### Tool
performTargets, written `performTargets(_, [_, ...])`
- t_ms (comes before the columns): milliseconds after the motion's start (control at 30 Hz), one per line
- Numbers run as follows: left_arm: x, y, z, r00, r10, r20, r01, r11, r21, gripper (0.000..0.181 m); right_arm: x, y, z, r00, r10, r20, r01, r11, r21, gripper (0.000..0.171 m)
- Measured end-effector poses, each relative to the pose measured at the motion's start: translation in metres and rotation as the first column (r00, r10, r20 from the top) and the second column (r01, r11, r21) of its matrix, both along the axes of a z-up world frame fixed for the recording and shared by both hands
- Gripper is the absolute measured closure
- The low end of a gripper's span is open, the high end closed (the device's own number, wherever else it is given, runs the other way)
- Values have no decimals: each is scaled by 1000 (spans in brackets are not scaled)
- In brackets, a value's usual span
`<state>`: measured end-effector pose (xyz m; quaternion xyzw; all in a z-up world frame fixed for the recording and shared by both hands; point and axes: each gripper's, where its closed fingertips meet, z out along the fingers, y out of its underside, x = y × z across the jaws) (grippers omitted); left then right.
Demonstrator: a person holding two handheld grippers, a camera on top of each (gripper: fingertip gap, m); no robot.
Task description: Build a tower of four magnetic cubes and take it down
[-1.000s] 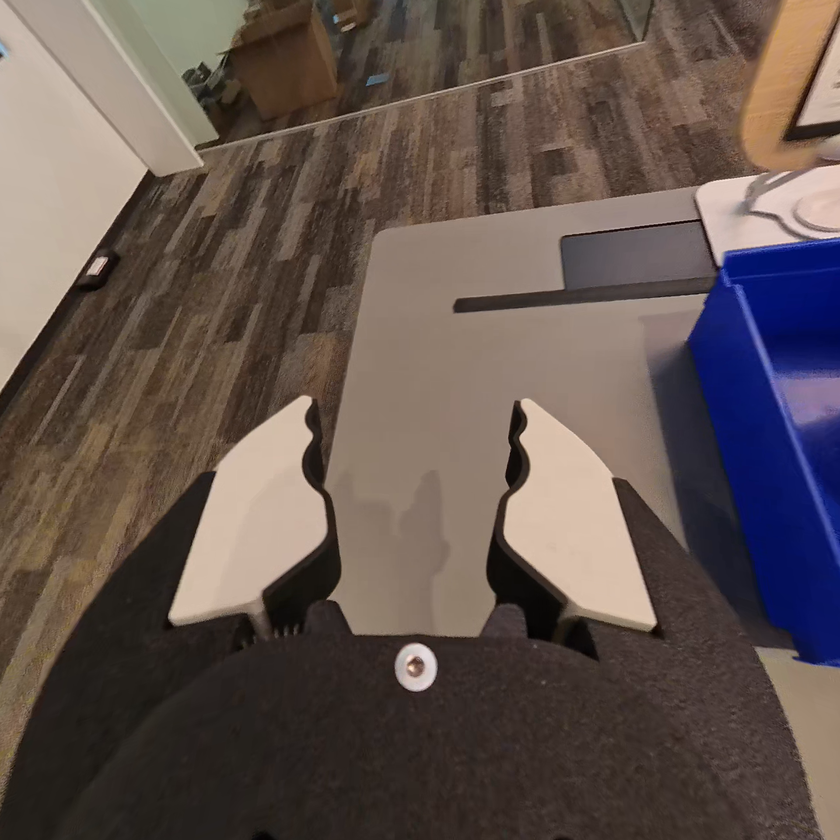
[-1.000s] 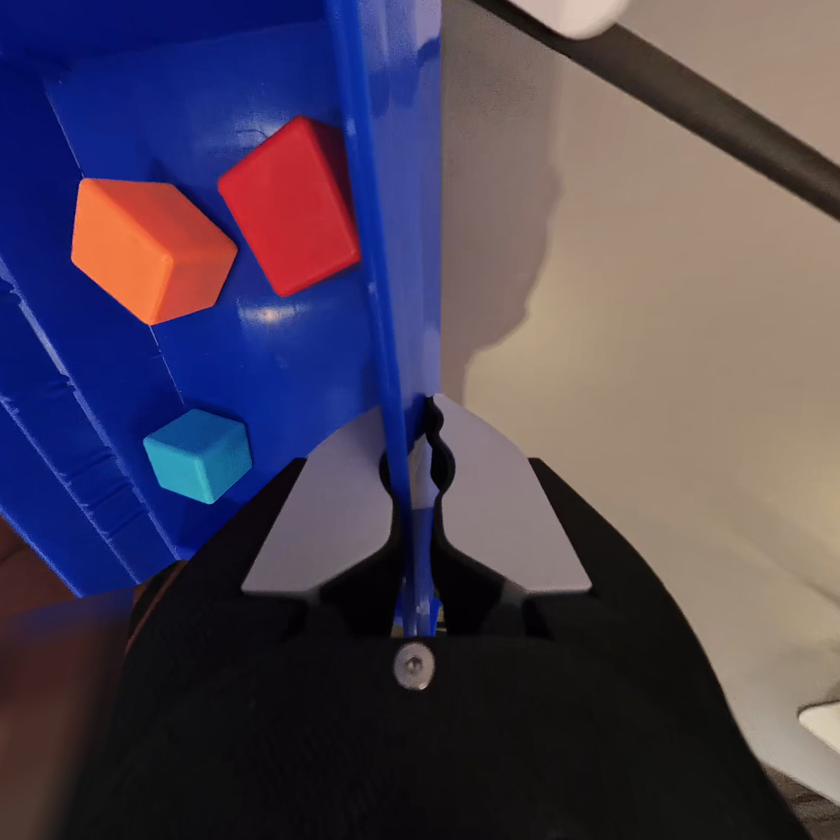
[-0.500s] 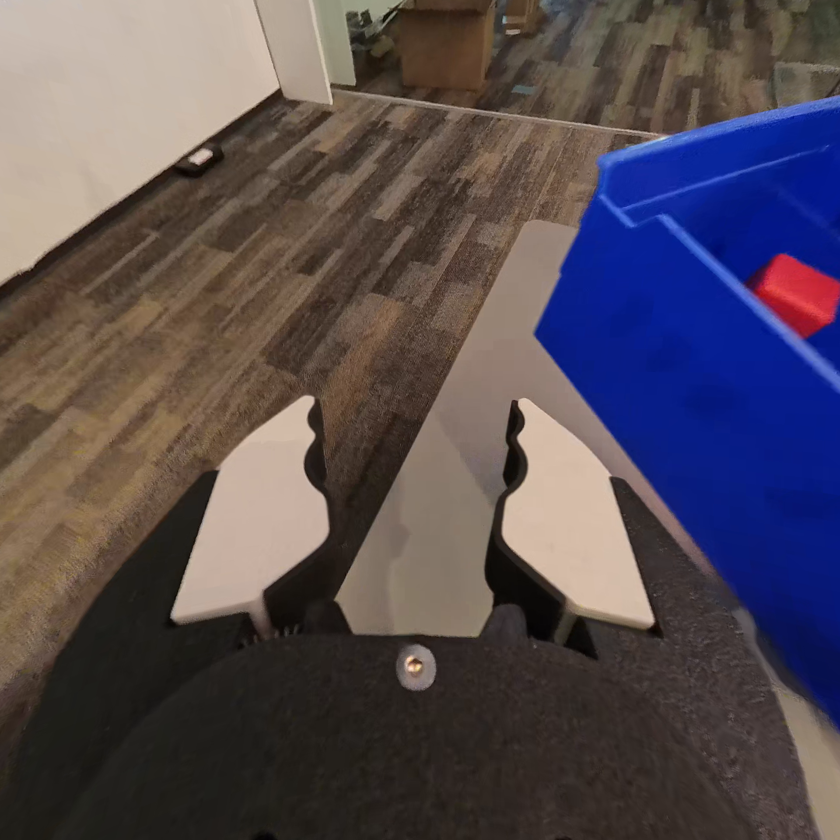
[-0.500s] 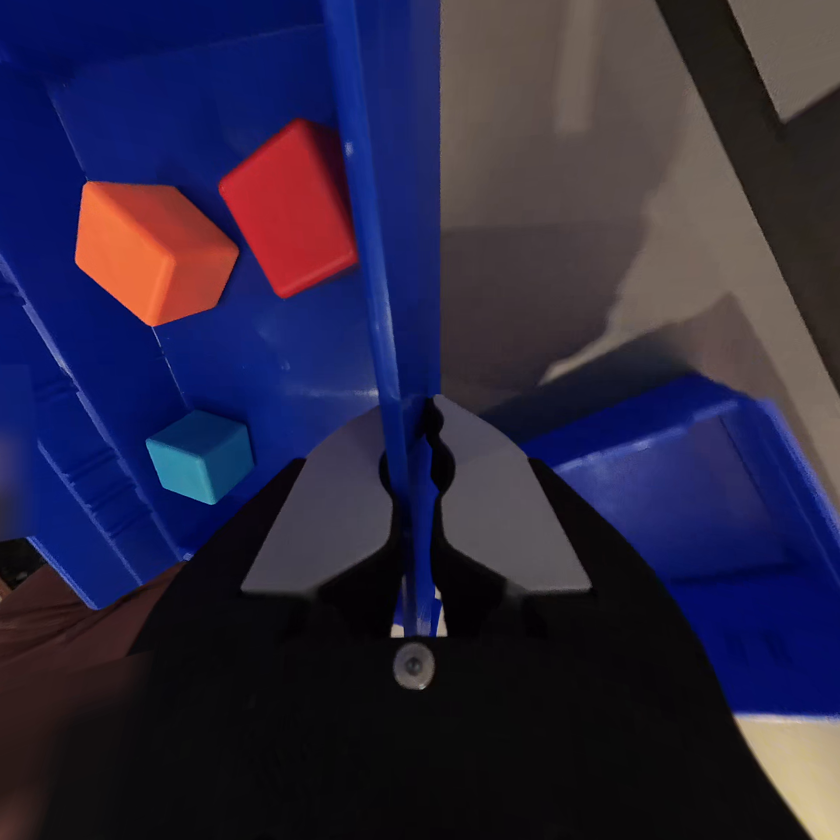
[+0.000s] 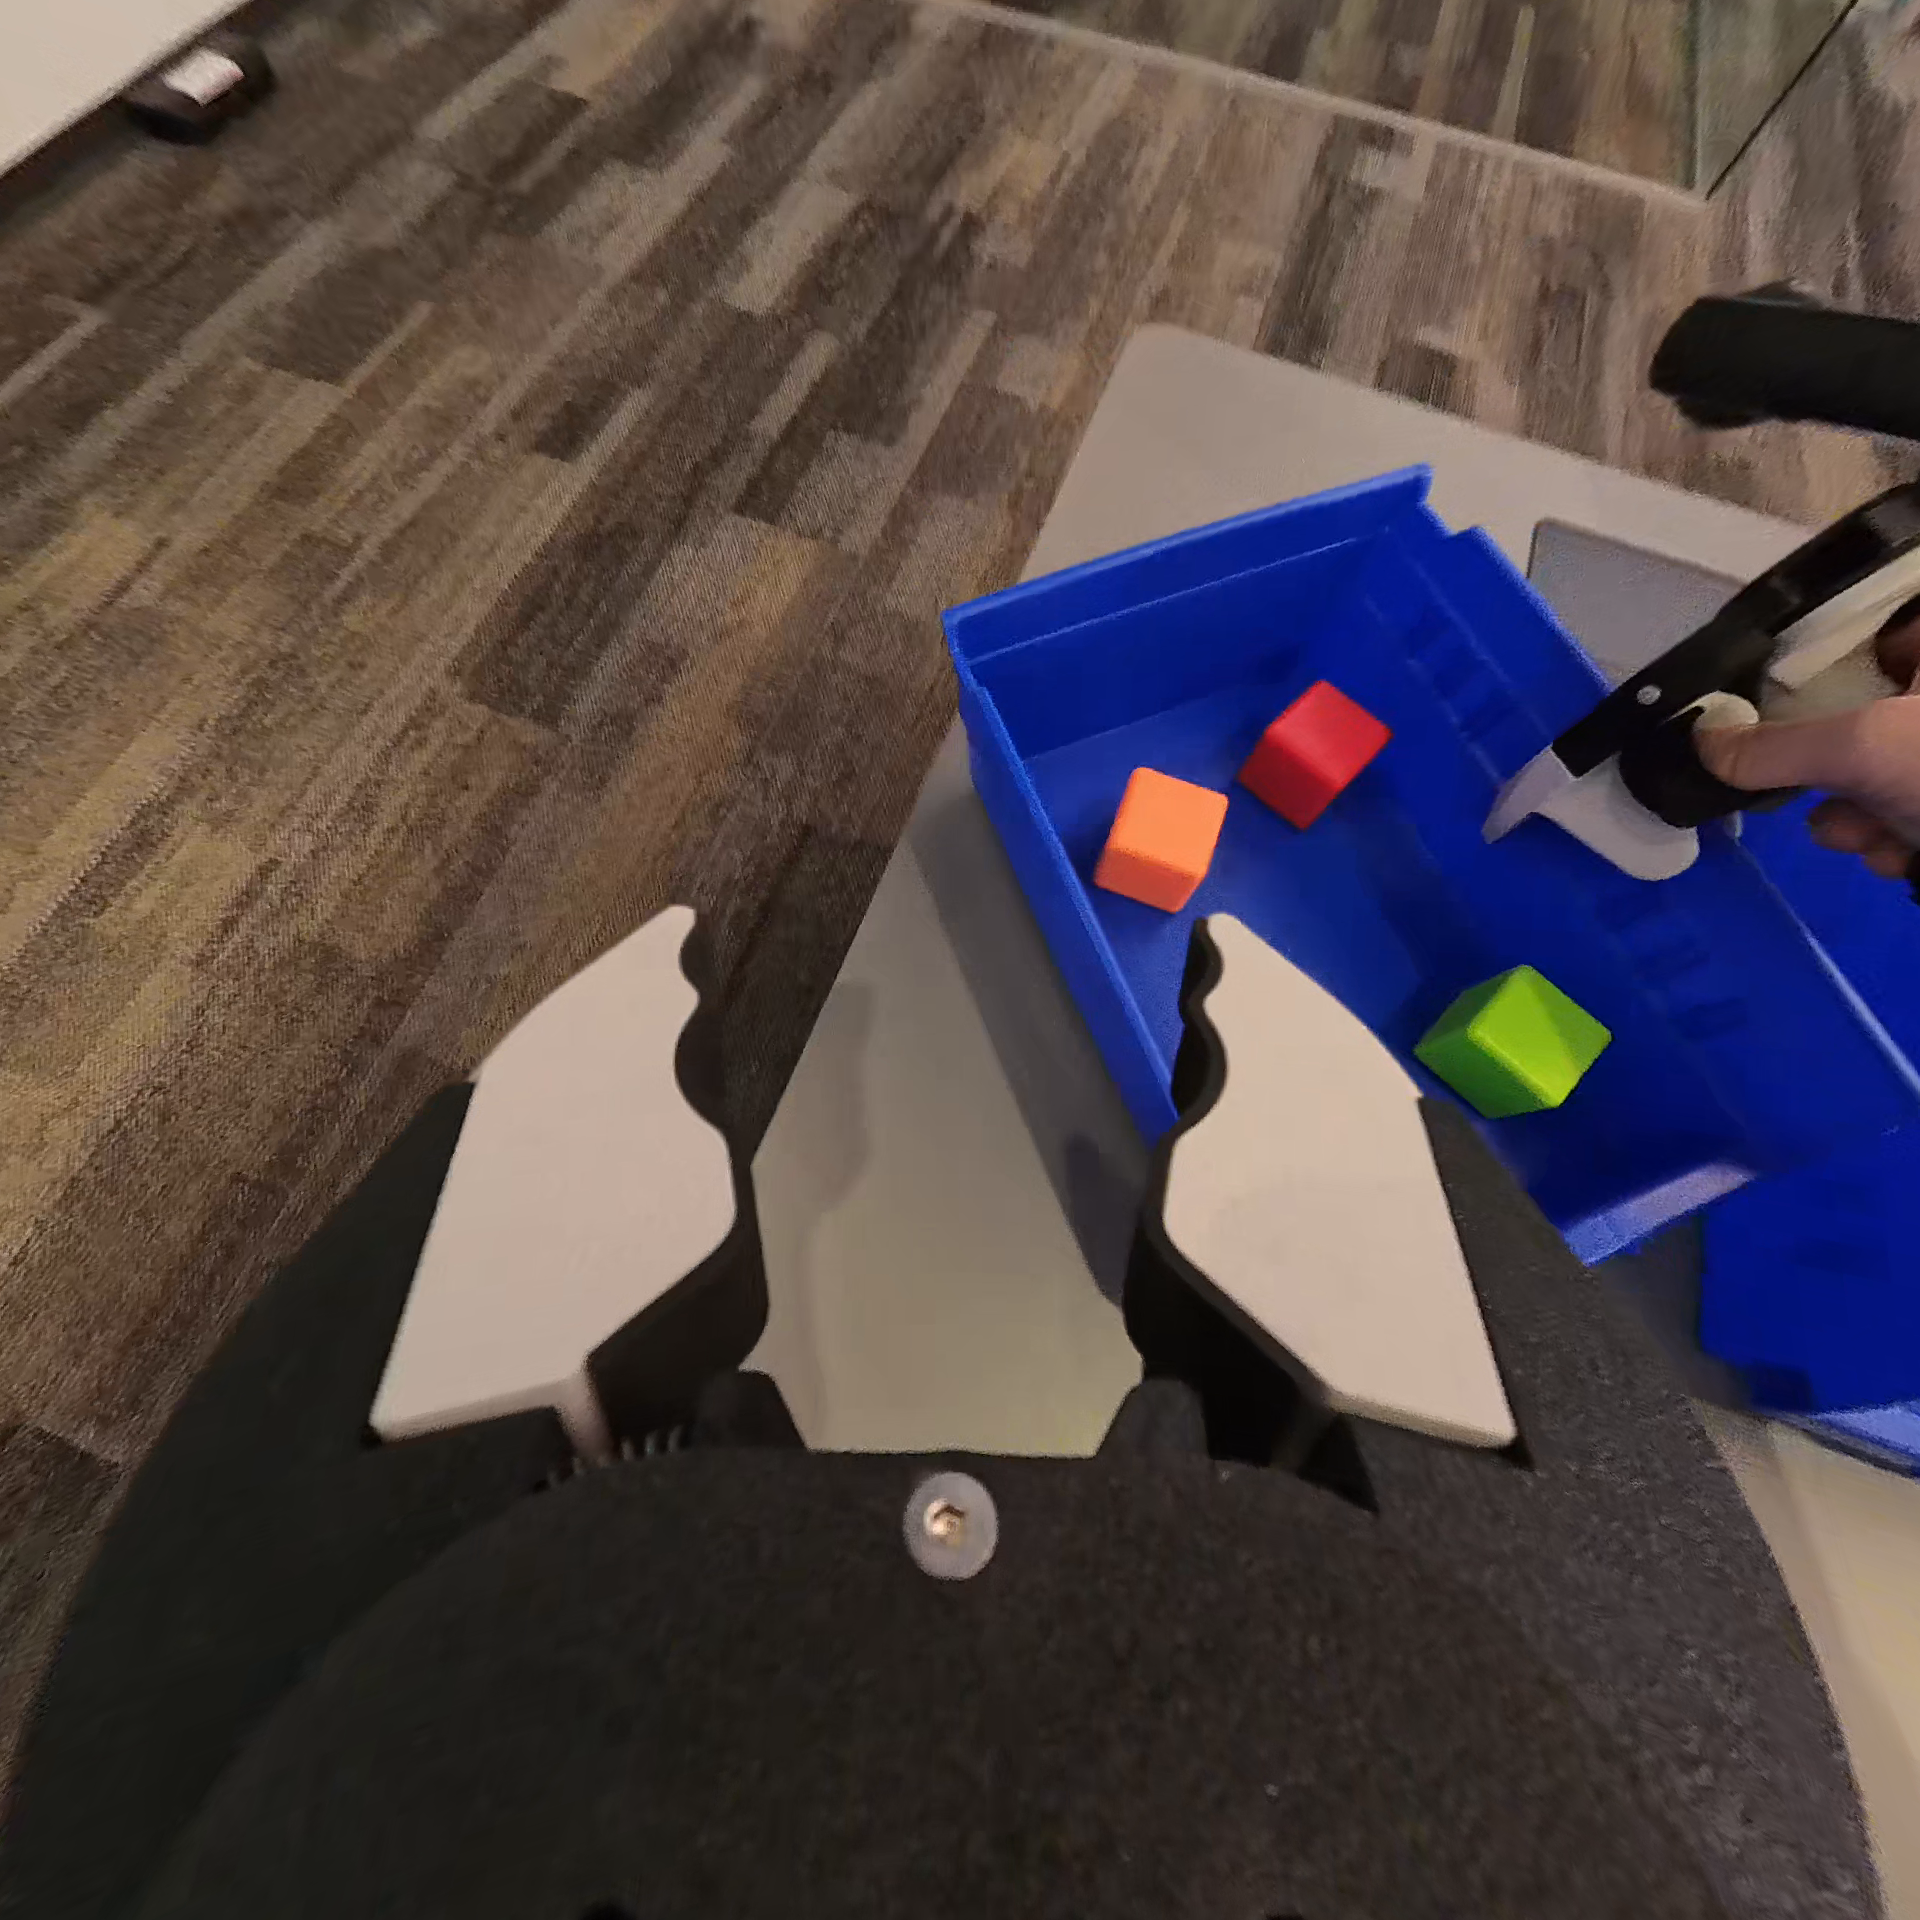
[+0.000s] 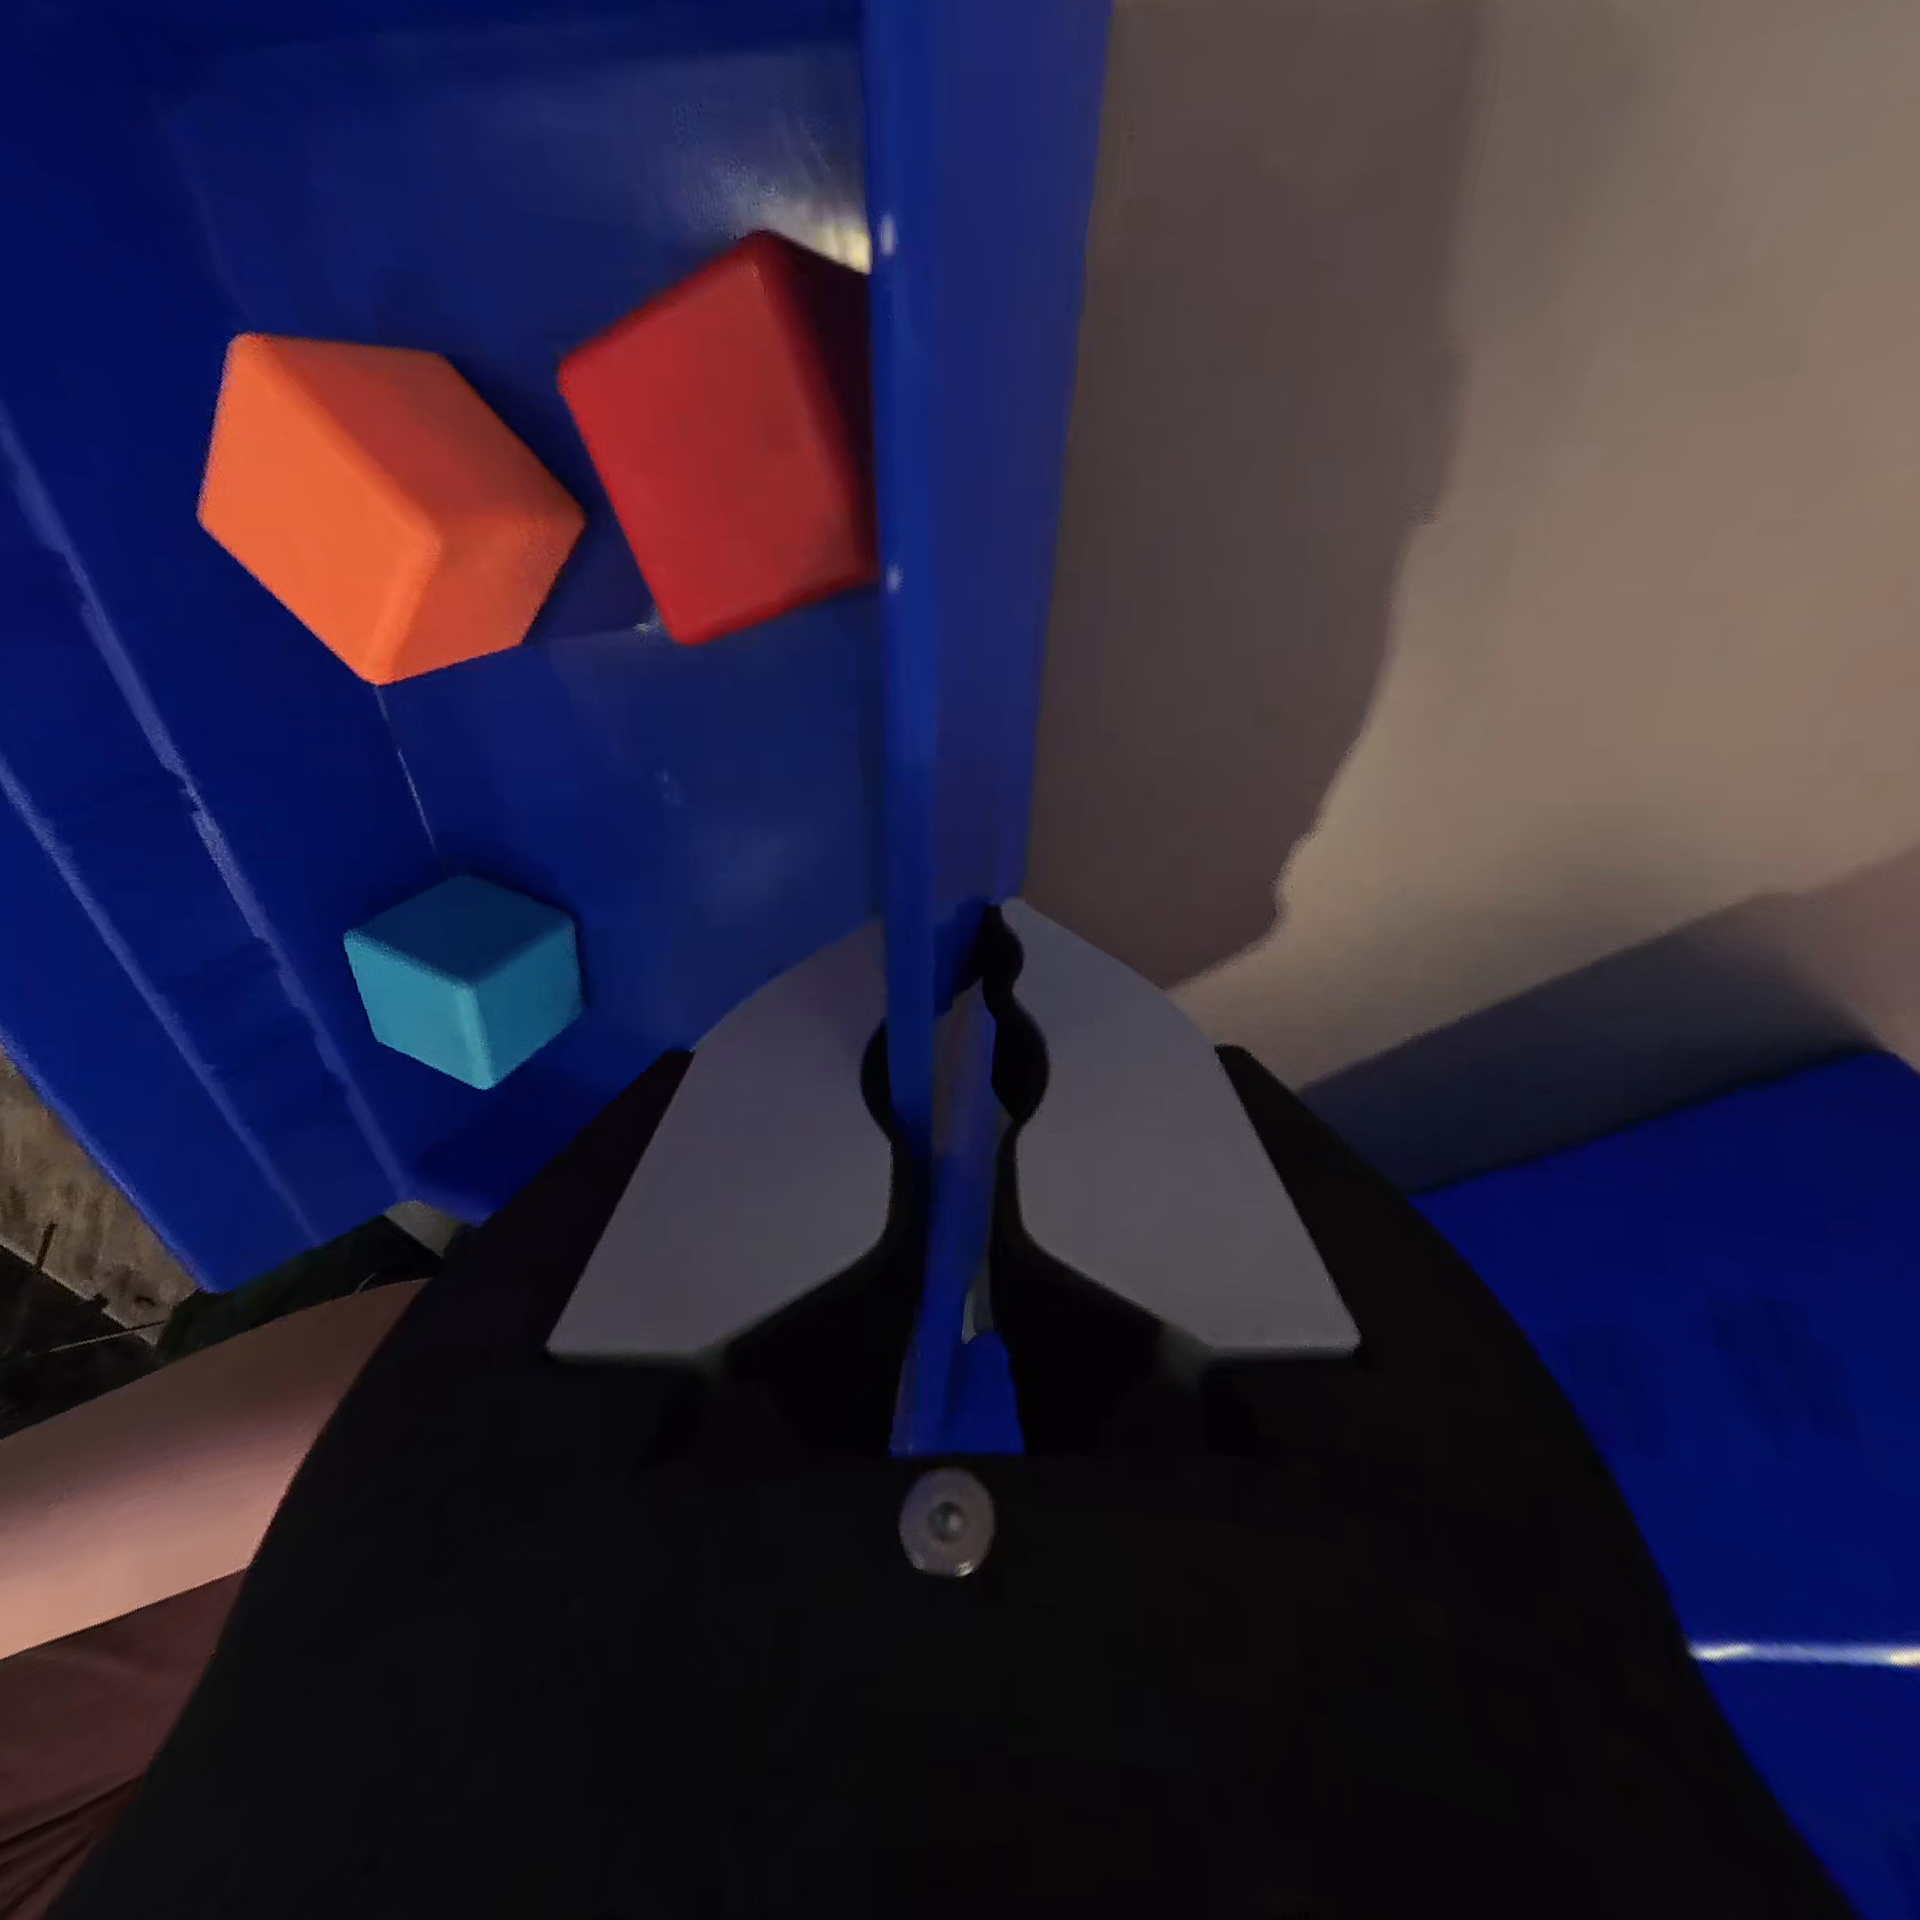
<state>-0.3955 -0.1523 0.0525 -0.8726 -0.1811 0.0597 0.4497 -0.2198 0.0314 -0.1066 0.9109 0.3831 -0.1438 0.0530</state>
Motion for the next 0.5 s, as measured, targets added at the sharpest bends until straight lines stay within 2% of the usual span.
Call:
performTargets(33, [0, 3, -6, 1000, -8, 8, 8, 1000, -23, 95, 2, -1, -5, 1000, -6, 4, 6, 1000, -7, 159])
performTargets(133, [4, 11, -25, 998, -47, 48, 51, 994, -95, 96, 3, -2, -7, 999, -23, -48, 21, 999, -30, 155])
performTargets(200, [12, 15, -40, 992, -97, 86, 109, 982, -153, 104, 4, 2, 5, 995, -4, -104, 5, 1000, 9, 149])
performTargets(233, [16, 18, -47, 987, -120, 108, 137, 975, -174, 102, 6, 7, 17, 990, 9, -143, 1, 998, 66, 149])
performTargets(300, [20, 26, -58, 980, -142, 136, 168, 963, -209, 99, 22, 19, 49, 981, 53, -186, -4, 966, 257, 136])
performTargets(367, [24, 36, -69, 975, -159, 158, 193, 953, -234, 101, 55, 14, 87, 976, 109, -190, -14, 895, 445, 135])
performTargets(400, [28, 41, -76, 970, -172, 172, 212, 944, -252, 101, 80, 8, 102, 977, 127, -170, -17, 846, 533, 129])
performTargets(433, [30, 44, -84, 966, -180, 185, 228, 932, -281, 101, 111, 4, 113, 985, 115, -130, -12, 789, 614, 123])
performTargets(500, [36, 44, -106, 955, -187, 229, 263, 891, -371, 106, 184, 7, 123, 999, 2, -48, 33, 689, 724, 117])
